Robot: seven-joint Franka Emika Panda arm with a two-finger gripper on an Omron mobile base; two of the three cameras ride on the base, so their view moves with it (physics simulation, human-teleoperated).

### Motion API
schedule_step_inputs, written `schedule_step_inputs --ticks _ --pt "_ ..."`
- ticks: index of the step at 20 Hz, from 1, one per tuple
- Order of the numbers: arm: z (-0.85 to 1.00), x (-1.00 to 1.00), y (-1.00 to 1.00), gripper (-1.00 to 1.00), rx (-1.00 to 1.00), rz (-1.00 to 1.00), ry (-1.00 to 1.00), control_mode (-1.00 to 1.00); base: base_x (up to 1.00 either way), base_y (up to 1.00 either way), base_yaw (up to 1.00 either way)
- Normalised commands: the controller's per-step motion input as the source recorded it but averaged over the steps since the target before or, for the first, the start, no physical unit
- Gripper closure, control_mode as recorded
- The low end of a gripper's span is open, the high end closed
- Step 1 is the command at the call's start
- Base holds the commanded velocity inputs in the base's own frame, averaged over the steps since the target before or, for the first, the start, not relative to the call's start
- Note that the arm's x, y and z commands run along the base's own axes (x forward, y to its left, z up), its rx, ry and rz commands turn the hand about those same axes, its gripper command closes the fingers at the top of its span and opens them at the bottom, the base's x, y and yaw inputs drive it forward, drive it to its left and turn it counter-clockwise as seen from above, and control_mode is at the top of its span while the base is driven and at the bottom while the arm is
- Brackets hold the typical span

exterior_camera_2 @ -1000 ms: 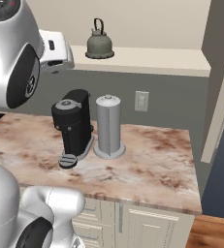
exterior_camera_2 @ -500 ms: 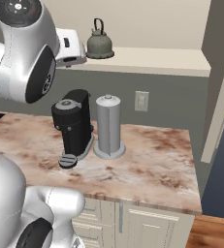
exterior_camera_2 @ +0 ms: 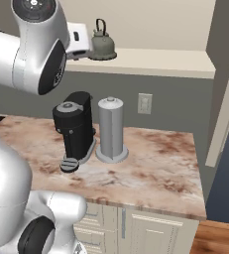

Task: Open the cabinet, pick the kettle from the cabinet, and place it in the sink.

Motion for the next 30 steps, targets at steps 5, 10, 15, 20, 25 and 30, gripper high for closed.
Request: schedule_step_inputs --ticks 5,10,15,20,25,30 --pt "0.25 0.20 -0.03 -1.00 0.01 -0.01 -0.01 -1.00 0.00 0.00 0.00" --pt "0.03 0.32 -0.02 -1.00 0.02 0.00 0.00 -1.00 0.00 0.00 0.00" --pt "0.00 0.40 -0.05 -1.00 0.01 0.00 -0.02 -1.00 0.00 0.00 0.00" --pt "0.00 0.33 -0.09 -1.00 0.00 0.00 -0.03 -1.00 0.00 0.00 0.00" --pt "0.00 0.29 -0.05 -1.00 0.02 0.00 -0.05 -1.00 0.00 0.00 0.00" --pt "0.00 0.34 0.00 -1.00 0.02 0.00 -0.05 -1.00 0.00 0.00 0.00"
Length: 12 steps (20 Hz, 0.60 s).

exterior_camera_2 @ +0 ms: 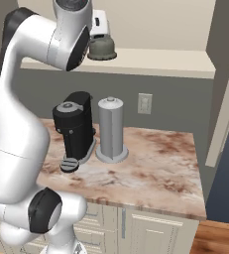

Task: Open the cabinet, pick the kettle from the cabinet, and place it in the sink.

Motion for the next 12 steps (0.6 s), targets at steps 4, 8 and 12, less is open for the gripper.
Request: schedule_step_inputs --ticks 4,8,12 --pt "0.00 0.27 0.00 -1.00 0.02 0.00 -0.03 -1.00 0.00 0.00 0.00" --pt "0.00 0.29 0.00 -1.00 0.01 0.00 0.00 -1.00 0.00 0.00 0.00" --pt "0.00 0.29 0.00 -1.00 0.01 0.00 0.00 -1.00 0.00 0.00 0.00"
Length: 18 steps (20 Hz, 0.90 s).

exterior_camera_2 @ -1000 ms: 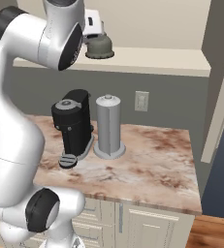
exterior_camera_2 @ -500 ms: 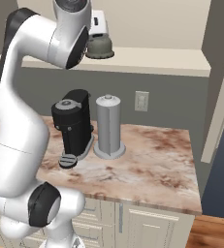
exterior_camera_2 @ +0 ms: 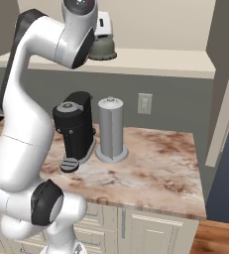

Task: Open the cabinet, pick the kettle from the cabinet, and place it in the sink.

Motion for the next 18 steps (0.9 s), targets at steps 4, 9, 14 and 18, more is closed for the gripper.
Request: schedule_step_inputs --ticks 4,9,14,18 --pt "0.00 0.31 0.00 -1.00 0.01 0.00 0.00 -1.00 0.00 0.00 0.00" --pt "0.00 0.34 0.00 -1.00 0.00 0.00 0.00 -1.00 0.00 0.00 0.00" --pt "0.00 0.36 0.00 -1.00 0.00 0.00 0.00 -1.00 0.00 0.00 0.00" --pt "0.00 0.34 0.00 -1.00 0.00 0.00 0.00 -1.00 0.00 0.00 0.00"
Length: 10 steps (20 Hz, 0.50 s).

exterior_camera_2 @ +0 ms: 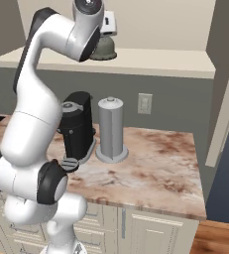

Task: Open the cabinet, pick the kettle from the cabinet, and place it in the sink.

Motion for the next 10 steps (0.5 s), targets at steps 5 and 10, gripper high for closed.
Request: schedule_step_inputs --ticks 5,10 --pt "0.00 0.33 -0.02 -1.00 0.00 0.00 0.00 -1.00 0.00 0.00 0.00" --pt "0.00 0.33 -0.04 -1.00 0.00 0.00 0.00 -1.00 0.00 0.00 0.00"
